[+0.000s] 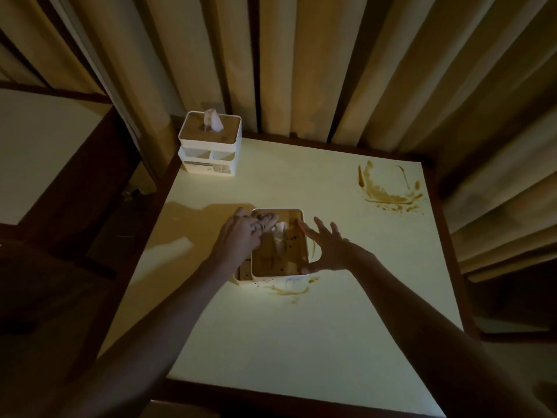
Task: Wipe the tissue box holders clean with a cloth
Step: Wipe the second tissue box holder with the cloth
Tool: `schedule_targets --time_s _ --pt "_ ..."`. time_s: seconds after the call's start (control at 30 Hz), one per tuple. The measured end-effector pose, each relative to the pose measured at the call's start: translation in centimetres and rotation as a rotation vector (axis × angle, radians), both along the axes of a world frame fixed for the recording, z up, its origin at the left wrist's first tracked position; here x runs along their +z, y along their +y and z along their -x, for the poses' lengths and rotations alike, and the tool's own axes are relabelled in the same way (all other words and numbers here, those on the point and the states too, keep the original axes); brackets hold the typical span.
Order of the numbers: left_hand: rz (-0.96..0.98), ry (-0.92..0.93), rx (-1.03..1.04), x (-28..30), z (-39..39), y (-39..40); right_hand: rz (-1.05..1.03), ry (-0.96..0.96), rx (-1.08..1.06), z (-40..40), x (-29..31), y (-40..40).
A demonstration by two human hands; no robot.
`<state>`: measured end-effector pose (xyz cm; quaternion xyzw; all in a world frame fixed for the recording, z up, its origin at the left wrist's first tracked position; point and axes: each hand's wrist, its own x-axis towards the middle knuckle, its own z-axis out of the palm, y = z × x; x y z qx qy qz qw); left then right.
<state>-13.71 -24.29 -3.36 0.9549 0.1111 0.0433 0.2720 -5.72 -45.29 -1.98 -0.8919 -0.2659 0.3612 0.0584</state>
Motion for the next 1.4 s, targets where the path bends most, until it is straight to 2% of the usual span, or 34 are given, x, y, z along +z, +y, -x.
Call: schedule_targets --time_s 0.1,0.37,0.47,0.63,0.77,0.9,1.03,1.23,1.33,1.4 --pt "0.022 -0.057 -0.007 -0.2 1.4 -0.5 0.004 0.014 0.005 -0.1 -0.1 0.0" --pt "0.170 -0.017 -0.134 -1.1 7.8 -1.8 0.032 0.025 0.024 -0.4 0.2 0.2" --pt "0.117 -0.026 -0.046 -1.6 8.2 -2.4 -0.007 0.001 -0.003 -1.1 0.6 0.3" --pt "0.340 -0.101 0.166 -2.7 9.1 -3.8 -0.448 -0.113 -0.151 -3.0 0.6 2.2" --pt "0.464 -0.164 0.338 -2.5 9.3 -5.7 -0.469 -0.083 -0.178 -3.7 -0.2 3.3" --pt "0.503 -0.218 0.325 -1.5 8.9 -5.6 -0.459 -0.127 -0.132 -3.8 -0.5 2.1" --pt "0.375 -0.218 0.220 -2.2 6.6 -1.9 -0.439 -0.187 -0.171 -3.6 -0.4 -0.3" --pt "0.249 0.000 -0.015 -1.1 2.7 1.7 -0.378 -0.113 -0.136 -2.3 -0.8 -3.2" --pt "0.210 -0.003 -0.011 -0.6 2.1 1.6 -0.374 -0.092 -0.147 -2.1 -1.5 -3.5" --pt "0.109 -0.047 -0.006 -0.4 2.3 1.1 -0.346 -0.063 -0.136 -2.3 -1.6 -3.6"
